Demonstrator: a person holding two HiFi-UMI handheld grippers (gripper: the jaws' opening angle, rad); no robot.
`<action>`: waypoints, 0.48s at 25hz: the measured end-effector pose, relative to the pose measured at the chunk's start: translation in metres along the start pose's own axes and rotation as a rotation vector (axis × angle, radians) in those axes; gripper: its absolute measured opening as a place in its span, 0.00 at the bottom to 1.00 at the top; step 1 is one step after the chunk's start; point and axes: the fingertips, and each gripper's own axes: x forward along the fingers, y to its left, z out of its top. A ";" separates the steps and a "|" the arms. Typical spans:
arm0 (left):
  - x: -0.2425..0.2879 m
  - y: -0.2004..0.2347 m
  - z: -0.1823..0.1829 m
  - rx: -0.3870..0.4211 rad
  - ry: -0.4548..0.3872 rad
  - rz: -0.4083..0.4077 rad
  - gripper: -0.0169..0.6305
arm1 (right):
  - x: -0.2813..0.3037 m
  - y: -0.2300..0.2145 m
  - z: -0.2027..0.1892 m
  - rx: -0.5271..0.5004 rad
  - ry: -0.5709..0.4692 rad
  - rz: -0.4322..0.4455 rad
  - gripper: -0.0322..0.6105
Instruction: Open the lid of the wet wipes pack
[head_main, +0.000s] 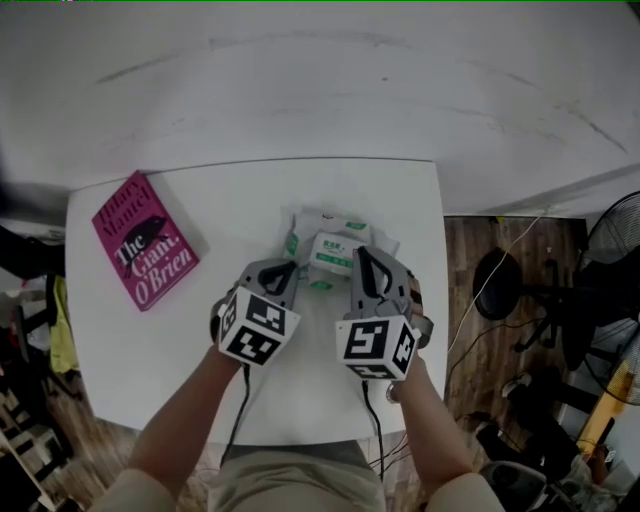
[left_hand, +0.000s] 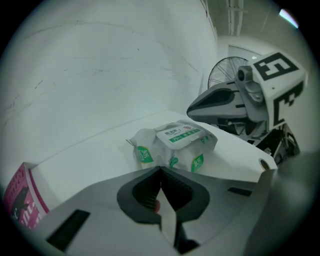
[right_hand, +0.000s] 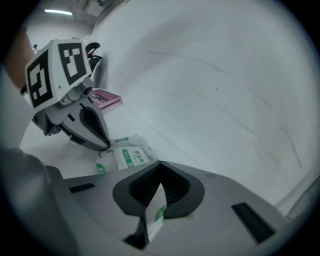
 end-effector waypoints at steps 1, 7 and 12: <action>0.000 0.001 0.000 -0.012 -0.005 -0.006 0.06 | 0.003 -0.004 0.002 0.008 -0.008 0.016 0.09; 0.000 0.000 0.000 -0.024 -0.003 -0.015 0.06 | -0.005 0.035 0.009 0.019 -0.067 0.268 0.09; 0.000 0.001 0.000 -0.023 -0.007 -0.015 0.06 | -0.005 0.060 0.000 -0.077 -0.041 0.314 0.23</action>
